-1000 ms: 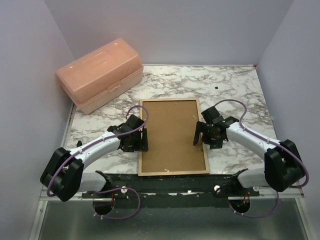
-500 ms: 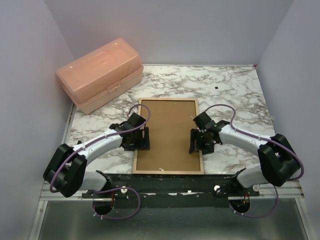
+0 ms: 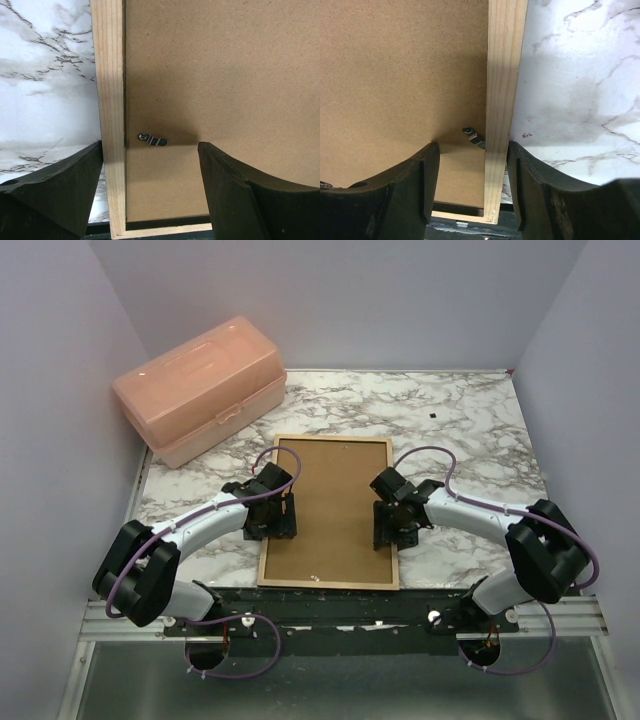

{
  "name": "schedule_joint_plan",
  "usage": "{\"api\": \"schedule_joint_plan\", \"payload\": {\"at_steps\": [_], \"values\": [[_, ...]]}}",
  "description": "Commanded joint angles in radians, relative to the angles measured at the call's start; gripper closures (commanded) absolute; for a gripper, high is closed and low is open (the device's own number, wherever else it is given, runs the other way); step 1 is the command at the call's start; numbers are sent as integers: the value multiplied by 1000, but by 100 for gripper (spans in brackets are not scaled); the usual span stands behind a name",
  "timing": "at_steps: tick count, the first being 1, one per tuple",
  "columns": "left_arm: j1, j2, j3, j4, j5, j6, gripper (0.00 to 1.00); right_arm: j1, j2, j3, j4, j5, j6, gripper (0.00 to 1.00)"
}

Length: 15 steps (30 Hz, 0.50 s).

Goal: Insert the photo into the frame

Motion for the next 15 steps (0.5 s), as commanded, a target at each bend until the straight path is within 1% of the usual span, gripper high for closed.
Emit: {"api": "schedule_joint_plan", "payload": {"at_steps": [1,3,5,7,9,12,15], "values": [[2,4,-8,-3,-12,1,23,12,15,-9,4,159,21,51],[2,6,-6,-1,-11,3,23,11,22,-12,17,165,23,61],[1,6,-6,-1,-11,7,23,11,35,-7,23,178,23,65],[1,6,-9,0,-12,9,23,11,43,-2,29,195,23,76],[2,6,-12,0,-14,12,24,12,50,13,21,210,21,84],[1,7,-15,-1,-18,16,24,12,55,41,-9,236,13,93],[1,7,-18,-2,-21,21,25,12,50,65,-34,261,0,100]]}}
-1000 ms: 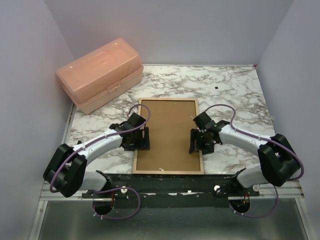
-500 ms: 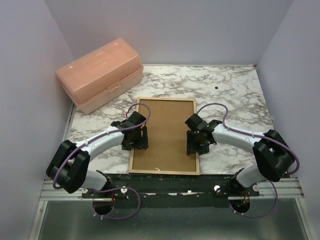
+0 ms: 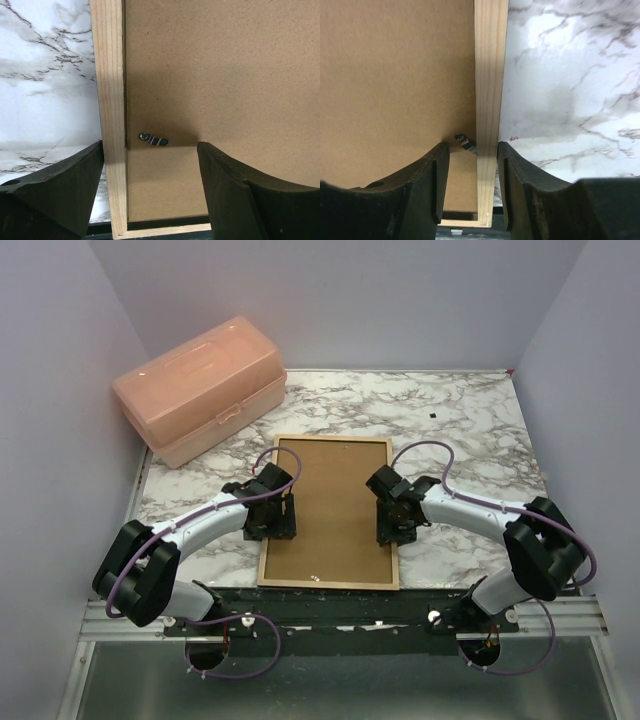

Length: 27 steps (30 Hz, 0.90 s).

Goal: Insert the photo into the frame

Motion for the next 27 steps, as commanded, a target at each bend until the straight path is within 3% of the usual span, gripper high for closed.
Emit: {"api": "schedule_joint_plan", "payload": {"at_steps": [1,7,14,16,18,21,23,27], "values": [[2,8,-17,-1,-18,13,25,0,31,28,11,194,-17,100],[2,8,-19,3,-15,17,25,0,27,49,-22,248,-25,100],[2,-5,-17,0,-9,20,25,0,19,60,3,182,-55,99],[3,-16,-16,-1,-8,17,24,0,-6,59,18,155,-51,93],[5,-25,-16,1,-7,17,23,-2,-36,55,34,122,-46,76],[10,-28,-12,-1,-16,20,23,-4,-79,51,52,81,-38,59],[10,-20,-10,2,-24,22,23,-9,-91,48,61,54,-36,53],[9,9,-2,9,-39,15,26,-14,-85,35,92,14,-33,52]]}}
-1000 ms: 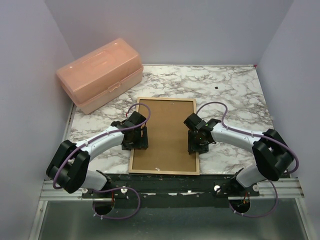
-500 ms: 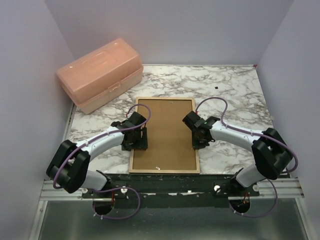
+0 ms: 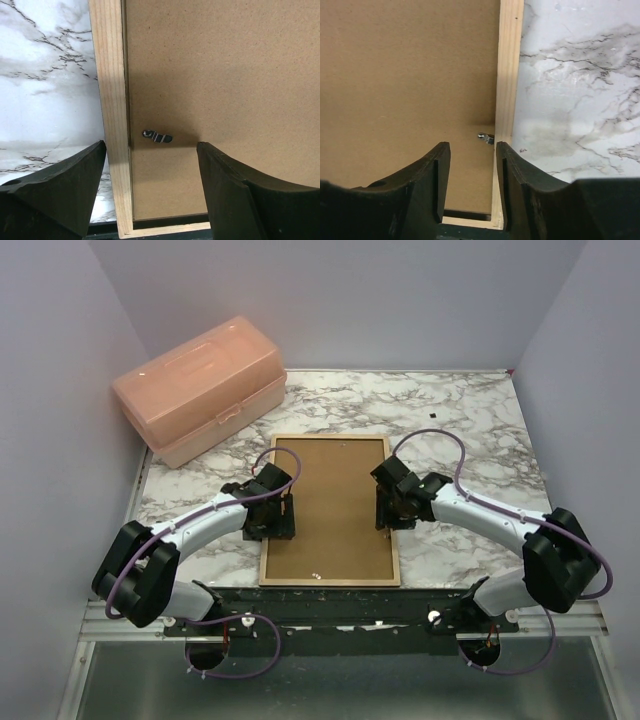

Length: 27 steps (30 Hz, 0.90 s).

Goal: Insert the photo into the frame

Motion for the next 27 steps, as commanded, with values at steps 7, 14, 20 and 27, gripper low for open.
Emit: {"api": "schedule_joint_plan", "payload": {"at_steps": [7,14,20,27], "values": [[30,28,8,28,-54,-9,34,-9,43,-45,104,-90,11,52],[86,22,-12,79,-8,-13,28,-10,60,-77,135,-105,11,53],[91,44,4,68,-11,25,36,-10,76,-90,148,-107,11,53],[91,6,-43,30,15,43,52,-11,85,-86,151,-101,11,53]]}}
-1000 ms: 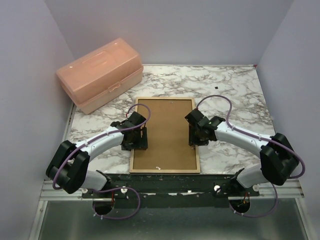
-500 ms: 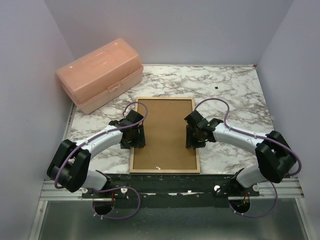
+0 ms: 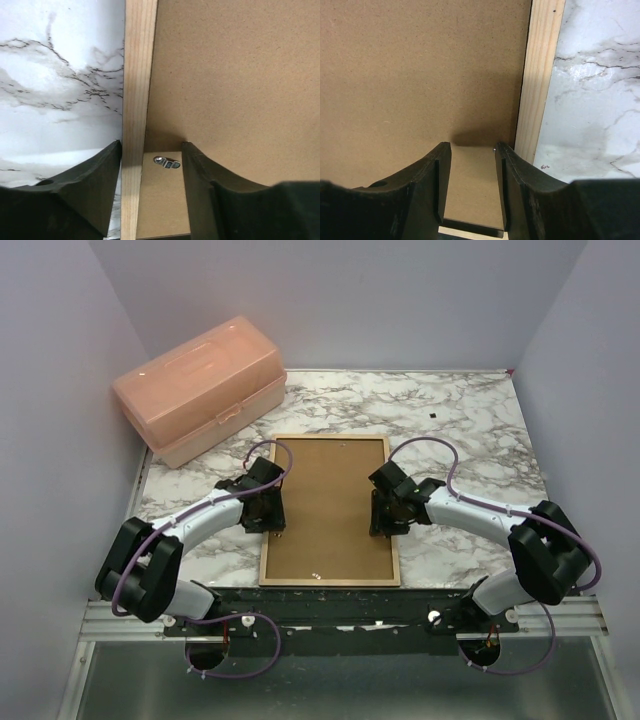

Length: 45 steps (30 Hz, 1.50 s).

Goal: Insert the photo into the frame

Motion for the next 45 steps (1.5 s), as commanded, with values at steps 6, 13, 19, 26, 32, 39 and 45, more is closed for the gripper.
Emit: {"api": "schedule_joint_plan", "payload": {"at_steps": [6,13,19,26,32,39,45], "values": [[4,-58,-80,-48,43,25,62,-8,53,-14,9,-3,3,53],[3,-65,-89,-58,78,41,67,-8,59,-6,10,-3,3,53],[2,-63,-88,-62,116,60,84,-8,67,-6,12,-6,6,53],[-20,-49,-70,-102,138,61,77,-8,67,-7,14,-11,9,53],[-51,-75,-42,-156,108,58,54,-8,71,-6,16,-12,11,53],[-65,-59,-45,-151,106,56,53,-8,79,-12,25,-22,13,53],[-68,-19,-30,-150,41,22,56,-8,81,-14,30,-28,12,53]]}}
